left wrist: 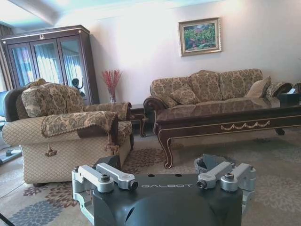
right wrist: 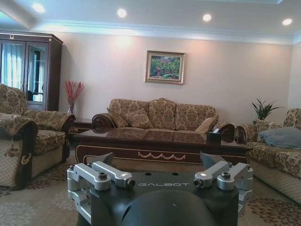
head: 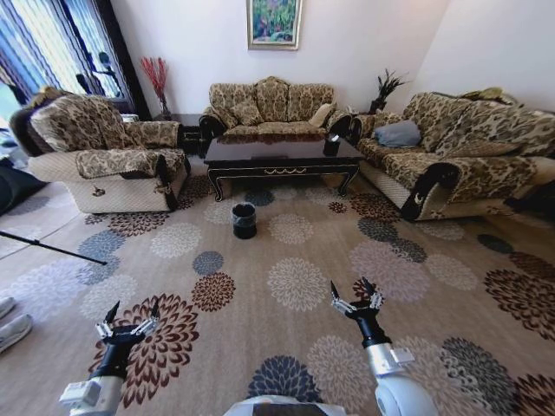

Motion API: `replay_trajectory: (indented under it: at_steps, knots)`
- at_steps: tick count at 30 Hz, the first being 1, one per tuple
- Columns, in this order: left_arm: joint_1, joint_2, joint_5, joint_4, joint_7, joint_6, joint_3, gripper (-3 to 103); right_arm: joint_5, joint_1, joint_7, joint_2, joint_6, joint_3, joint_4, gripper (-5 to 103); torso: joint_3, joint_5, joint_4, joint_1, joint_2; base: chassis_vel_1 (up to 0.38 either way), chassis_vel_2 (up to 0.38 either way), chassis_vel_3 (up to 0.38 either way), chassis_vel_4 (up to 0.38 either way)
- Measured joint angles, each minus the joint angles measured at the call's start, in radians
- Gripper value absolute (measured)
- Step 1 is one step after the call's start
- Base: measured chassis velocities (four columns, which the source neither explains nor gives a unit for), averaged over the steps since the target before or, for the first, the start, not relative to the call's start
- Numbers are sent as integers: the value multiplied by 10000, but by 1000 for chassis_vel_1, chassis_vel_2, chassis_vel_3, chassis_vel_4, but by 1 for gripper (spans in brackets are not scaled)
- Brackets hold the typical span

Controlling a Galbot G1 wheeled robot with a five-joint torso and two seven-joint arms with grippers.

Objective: Move to the front of the table and pick up the trash from the floor, then place it into the trash bin.

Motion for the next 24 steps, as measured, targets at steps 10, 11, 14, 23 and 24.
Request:
replay_trajectory:
  at_steps: [10, 11, 14, 23, 24]
  knots:
    - [0, 0, 0, 0, 0, 0, 0, 100, 0, 1, 0, 0, 0, 0, 0, 100, 300, 0, 0, 222, 521, 0, 0, 0, 0]
    - [0, 0, 0, 0, 0, 0, 0, 100, 0, 1, 0, 0, 0, 0, 0, 100, 300, 0, 0, 222, 521, 0, 0, 0, 0]
    - [0, 0, 0, 0, 0, 0, 0, 100, 0, 0, 0, 1, 0, 0, 0, 100, 399, -1, 0, 305, 703, 0, 0, 0, 0]
    - [0, 0, 0, 0, 0, 0, 0, 100, 0, 0, 0, 0, 0, 0, 0, 100, 614, 0, 0, 477, 1089, 0, 0, 0, 0]
    - [0, 0, 0, 0, 0, 0, 0, 100, 0, 0, 0, 0, 0, 0, 0, 100, 662, -1, 0, 511, 1172, 0, 0, 0, 0]
